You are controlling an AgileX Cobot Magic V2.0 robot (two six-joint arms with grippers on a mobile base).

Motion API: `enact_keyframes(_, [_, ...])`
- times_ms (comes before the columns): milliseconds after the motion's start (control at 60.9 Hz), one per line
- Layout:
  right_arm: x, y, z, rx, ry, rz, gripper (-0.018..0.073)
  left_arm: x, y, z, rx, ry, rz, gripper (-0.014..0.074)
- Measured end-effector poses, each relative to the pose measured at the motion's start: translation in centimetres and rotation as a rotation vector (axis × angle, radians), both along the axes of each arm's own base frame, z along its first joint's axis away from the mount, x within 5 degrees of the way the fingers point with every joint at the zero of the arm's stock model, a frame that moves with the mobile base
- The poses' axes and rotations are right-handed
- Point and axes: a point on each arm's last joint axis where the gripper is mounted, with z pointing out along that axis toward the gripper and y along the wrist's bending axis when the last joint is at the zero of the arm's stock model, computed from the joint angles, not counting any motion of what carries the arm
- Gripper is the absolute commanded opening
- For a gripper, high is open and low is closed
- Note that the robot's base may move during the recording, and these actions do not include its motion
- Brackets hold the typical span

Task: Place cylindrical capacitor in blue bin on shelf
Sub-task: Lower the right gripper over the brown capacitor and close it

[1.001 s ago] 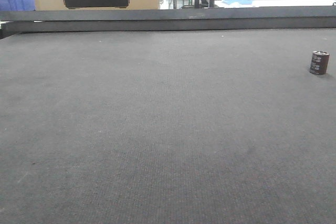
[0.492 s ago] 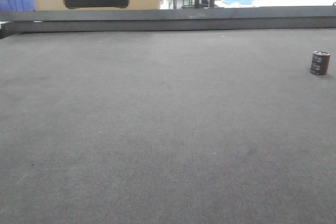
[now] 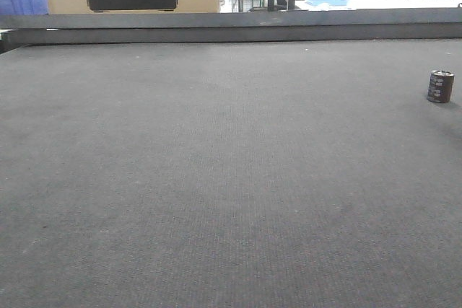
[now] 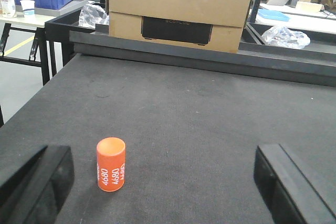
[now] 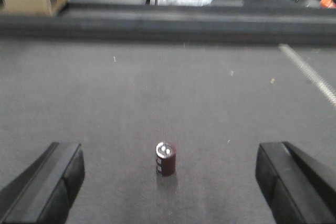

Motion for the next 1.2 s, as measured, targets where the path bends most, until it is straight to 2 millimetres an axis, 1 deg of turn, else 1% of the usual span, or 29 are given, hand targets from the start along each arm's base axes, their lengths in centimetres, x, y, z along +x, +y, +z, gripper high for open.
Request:
enact_keyframes(131, [3.6, -0.1, -3.7, -0.013, 0.039, -0.008, 0.0570, 0.0, 0.0, 0.1, 0.000, -0.002, 0.000, 0.0602])
enact_keyframes(230, [6.1, -0.3, -6.4, -0.020, 0.025, -0.016, 0.0570, 0.0, 0.0, 0.1, 0.000, -0.002, 0.000, 0.0602])
enact_keyframes(279, [7.1, -0.3, -7.5, -0.025, 0.006, -0.019, 0.0570, 0.0, 0.0, 0.1, 0.000, -0.002, 0.000, 0.0602])
enact_keyframes(361, [8.8, -0.4, -9.9, -0.033, -0.034, -0.027, 0.0570, 0.0, 0.0, 0.1, 0.000, -0.002, 0.000, 0.0602])
enact_keyframes(443, [10.4, -0.5, -11.9, -0.035, -0.036, -0.033, 0.0570, 0.0, 0.0, 0.1, 0.000, -0.002, 0.000, 0.0602])
enact_keyframes(525, [12.1, -0.8, -13.4, -0.036, -0.021, -0.044, 0.0570, 0.0, 0.0, 0.1, 0.000, -0.002, 0.000, 0.0602])
enact_keyframes(624, [14.1, -1.5, -14.8, -0.034, -0.008, -0.063, 0.0570, 0.0, 0.0, 0.1, 0.000, -0.002, 0.000, 0.0602])
enact_keyframes(739, [16.2, -2.2, -15.7, -0.034, -0.015, -0.080, 0.0570, 0.0, 0.0, 0.1, 0.000, -0.002, 0.000, 0.0602])
enact_keyframes(837, [17.6, -2.6, -16.5, -0.041, -0.014, -0.077, 0.0570, 0.0, 0.0, 0.1, 0.000, 0.000, 0.000, 0.0602])
enact_keyframes(919, [18.5, -2.4, -17.0, -0.056, -0.013, -0.050, 0.0570, 0.0, 0.0, 0.1, 0.000, 0.000, 0.000, 0.0602])
enact_keyframes(1050, [19.5, -2.3, -18.0, -0.066, 0.002, -0.031, 0.0570, 0.0, 0.0, 0.0, 0.000, 0.002, 0.001, 0.0602])
enact_keyframes(1198, [20.0, -2.4, -18.9, -0.064, 0.029, -0.031, 0.0570, 0.0, 0.0, -0.2, 0.002, 0.027, 0.004, 0.0602])
